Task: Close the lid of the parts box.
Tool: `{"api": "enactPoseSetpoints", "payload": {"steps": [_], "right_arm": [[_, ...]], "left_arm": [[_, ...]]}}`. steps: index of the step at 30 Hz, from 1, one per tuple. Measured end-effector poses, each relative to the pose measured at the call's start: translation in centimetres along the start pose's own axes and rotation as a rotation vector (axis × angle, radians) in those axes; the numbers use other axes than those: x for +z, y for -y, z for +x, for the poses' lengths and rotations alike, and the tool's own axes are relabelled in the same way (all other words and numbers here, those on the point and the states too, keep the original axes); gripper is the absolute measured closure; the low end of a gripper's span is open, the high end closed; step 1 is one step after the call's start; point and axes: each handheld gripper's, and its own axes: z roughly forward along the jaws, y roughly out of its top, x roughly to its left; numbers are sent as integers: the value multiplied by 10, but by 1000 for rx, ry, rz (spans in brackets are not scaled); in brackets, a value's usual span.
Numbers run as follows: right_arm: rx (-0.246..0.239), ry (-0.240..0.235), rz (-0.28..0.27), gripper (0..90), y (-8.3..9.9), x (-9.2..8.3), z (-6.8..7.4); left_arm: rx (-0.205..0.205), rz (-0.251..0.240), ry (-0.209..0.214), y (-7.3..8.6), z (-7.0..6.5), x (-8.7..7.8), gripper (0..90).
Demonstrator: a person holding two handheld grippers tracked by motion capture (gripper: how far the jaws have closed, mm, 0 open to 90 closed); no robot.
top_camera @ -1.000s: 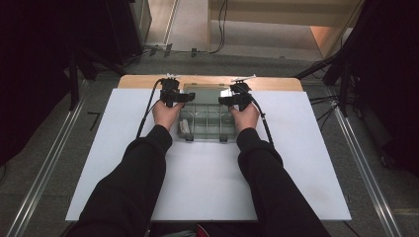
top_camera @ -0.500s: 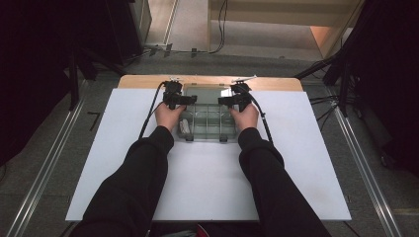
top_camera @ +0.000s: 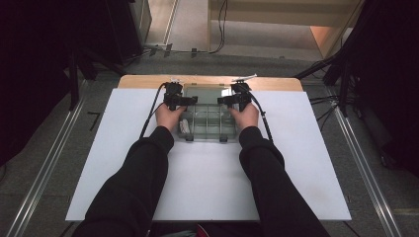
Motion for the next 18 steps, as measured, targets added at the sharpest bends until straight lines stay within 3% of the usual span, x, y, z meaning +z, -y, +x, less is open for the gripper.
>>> {"api": "enactPoseSetpoints", "payload": {"steps": [6,18], "right_arm": [[19,-15,19,205,-1,0,-2],[54,-5,61,224,-4,-2,0]], "left_arm": [[-44,1,28,2,3,3,200],[-49,-5,11,2,2,4,201]]}}
